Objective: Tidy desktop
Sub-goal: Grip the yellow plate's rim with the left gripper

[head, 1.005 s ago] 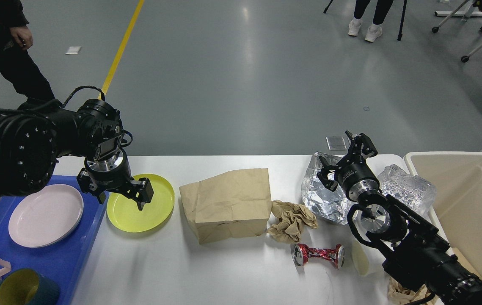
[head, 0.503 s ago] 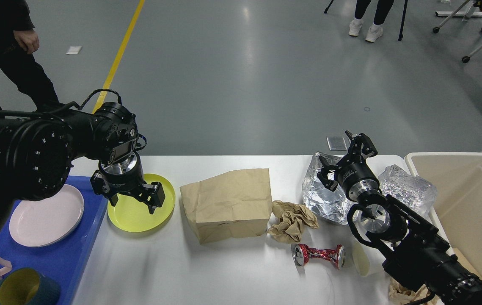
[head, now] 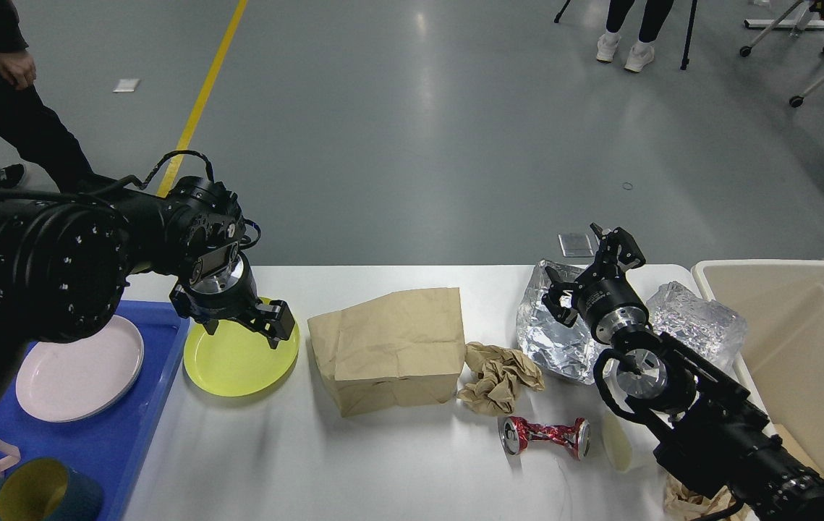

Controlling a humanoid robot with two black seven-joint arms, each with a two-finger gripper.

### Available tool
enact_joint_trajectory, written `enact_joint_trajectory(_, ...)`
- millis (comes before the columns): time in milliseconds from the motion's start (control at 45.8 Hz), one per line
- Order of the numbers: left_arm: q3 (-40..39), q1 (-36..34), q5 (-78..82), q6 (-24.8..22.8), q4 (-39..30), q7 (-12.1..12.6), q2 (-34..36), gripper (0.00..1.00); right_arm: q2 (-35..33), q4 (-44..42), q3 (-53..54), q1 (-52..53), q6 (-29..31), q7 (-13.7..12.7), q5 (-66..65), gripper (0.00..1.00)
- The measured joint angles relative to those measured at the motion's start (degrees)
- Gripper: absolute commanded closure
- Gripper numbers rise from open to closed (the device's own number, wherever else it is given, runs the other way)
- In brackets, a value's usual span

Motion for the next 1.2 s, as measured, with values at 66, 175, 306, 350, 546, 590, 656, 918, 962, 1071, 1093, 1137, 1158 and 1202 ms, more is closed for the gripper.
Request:
enact_joint_trajectory(66,0.00,0.05,0.00,0.01,0.00,0.04,0.07,0.04,0.00,0.00,0.00,0.00,0.00,0.00,0.00,0.00)
enact_joint_trajectory(175,0.00,0.22,0.00,0.02,0.00,0.06,0.23,0.04,0.00,0.00,0.00,0.00,-0.02,0.00,0.00,0.00)
enact_joint_trajectory(306,0.00,0.41,0.00,0.02,0.00,0.07,0.32,0.04,0.00,0.00,0.01,0.00,-0.03,0.00,0.00,0.00)
enact_joint_trajectory(350,0.00,0.47,0.00,0.02,0.00,0.07,0.32,0.04,0.00,0.00,0.02,0.00,-0.03,0.00,0.00,0.00)
enact_joint_trajectory(546,-0.03,0.78,-0.01,0.03,0.00,0.07,0.47,0.04,0.00,0.00,0.02,0.00,-0.03,0.00,0.00,0.00)
enact_joint_trajectory(590,0.00,0.78,-0.01,0.03,0.00,0.07,0.55,0.04,0.00,0.00,0.02,0.00,-0.03,0.00,0.00,0.00)
enact_joint_trajectory(656,0.08,0.83,0.00,0.03,0.00,0.07,0.60,0.04,0.00,0.00,0.02,0.00,-0.01,0.00,0.00,0.00)
enact_joint_trajectory(918,0.27,3.01,-0.01,0.02,0.00,-0.21,1.07,0.04,0.00,0.00,0.02,0.00,0.03,0.00,0.00,0.00)
enact_joint_trajectory(962,0.22,3.20,-0.06,0.02,0.02,-0.37,1.31,0.04,0.00,0.00,0.02,0.00,0.03,0.00,0.00,0.00)
enact_joint_trajectory(1071,0.55,3.56,-0.08,0.00,0.11,-0.30,2.20,0.04,0.00,0.00,0.02,0.00,0.03,0.00,0.00,0.00)
enact_joint_trajectory(1093,0.64,3.58,-0.08,0.00,0.14,-0.22,2.35,0.04,0.00,0.00,0.02,0.00,0.03,0.00,0.00,0.00)
enact_joint_trajectory(1137,0.80,3.69,-0.12,0.00,0.19,-0.10,2.57,0.04,0.00,0.00,0.02,0.00,0.02,0.00,0.00,0.00)
enact_joint_trajectory(1158,0.83,3.77,-0.15,0.00,0.21,-0.09,2.61,0.04,0.00,0.00,0.02,0.00,0.02,0.00,0.00,0.00)
enact_joint_trajectory(1202,0.84,4.15,-0.25,0.25,0.50,-0.10,2.63,0.04,0.00,0.00,0.02,0.00,0.02,0.00,0.00,0.00)
